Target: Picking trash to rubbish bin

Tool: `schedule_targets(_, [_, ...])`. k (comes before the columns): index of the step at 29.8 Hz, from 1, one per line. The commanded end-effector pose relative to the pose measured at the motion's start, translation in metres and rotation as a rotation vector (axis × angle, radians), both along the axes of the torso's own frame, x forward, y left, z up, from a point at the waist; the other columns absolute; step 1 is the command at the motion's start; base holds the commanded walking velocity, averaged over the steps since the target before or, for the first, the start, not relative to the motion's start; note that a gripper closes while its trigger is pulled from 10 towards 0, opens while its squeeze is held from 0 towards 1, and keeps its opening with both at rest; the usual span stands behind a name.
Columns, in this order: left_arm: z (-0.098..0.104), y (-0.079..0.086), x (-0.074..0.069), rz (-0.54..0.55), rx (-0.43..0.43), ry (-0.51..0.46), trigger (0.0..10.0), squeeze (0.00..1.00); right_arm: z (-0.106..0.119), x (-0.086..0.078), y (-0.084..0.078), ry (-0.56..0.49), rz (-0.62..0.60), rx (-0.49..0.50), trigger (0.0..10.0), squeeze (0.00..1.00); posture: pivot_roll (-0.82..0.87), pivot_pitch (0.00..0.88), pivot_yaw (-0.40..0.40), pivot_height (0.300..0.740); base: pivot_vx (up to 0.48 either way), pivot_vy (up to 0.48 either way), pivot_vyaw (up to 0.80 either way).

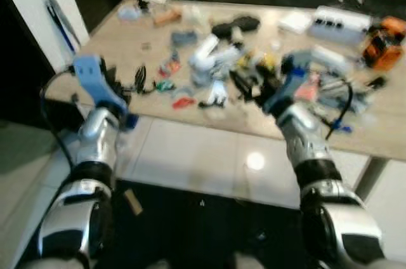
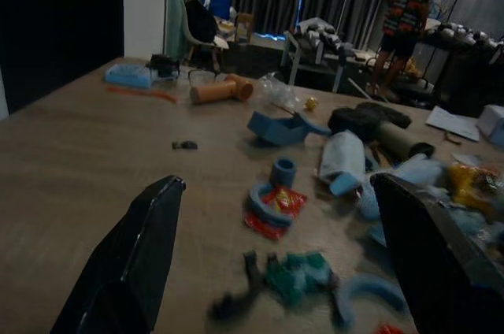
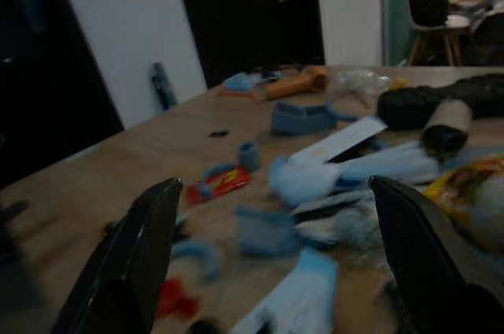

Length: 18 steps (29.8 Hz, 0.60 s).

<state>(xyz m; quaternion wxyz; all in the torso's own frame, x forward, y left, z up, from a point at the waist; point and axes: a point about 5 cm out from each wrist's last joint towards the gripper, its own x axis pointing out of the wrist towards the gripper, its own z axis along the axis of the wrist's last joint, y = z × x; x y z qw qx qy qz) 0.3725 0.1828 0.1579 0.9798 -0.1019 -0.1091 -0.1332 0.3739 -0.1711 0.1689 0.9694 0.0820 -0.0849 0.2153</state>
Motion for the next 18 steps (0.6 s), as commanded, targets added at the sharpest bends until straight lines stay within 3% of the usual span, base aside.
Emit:
schedule_targets(1, [0.0, -0.009, 0.0, -0.036, 0.006, 0.0, 10.0, 0.0, -0.002, -0.001, -0.005, 0.009, -0.023, -0.03, 10.0, 0.0, -0.09, 0.0, 0.044, 0.74, 0.48, 0.0, 0.0])
schedule_targets(7, [-0.001, -0.014, -0.001, -0.064, 0.012, 0.001, 10.0, 0.0, -0.002, 0.002, -0.007, 0.034, -0.067, -0.028, 10.0, 0.0, -0.09, 0.0, 0.043, 0.74, 0.48, 0.0, 0.0])
schedule_targets(18, [-0.001, -0.024, -0.002, -0.117, 0.021, -0.004, 10.0, 0.0, 0.002, 0.004, -0.013, 0.035, -0.114, -0.041, 10.0, 0.0, -0.09, 0.0, 0.045, 0.74, 0.48, 0.0, -0.8])
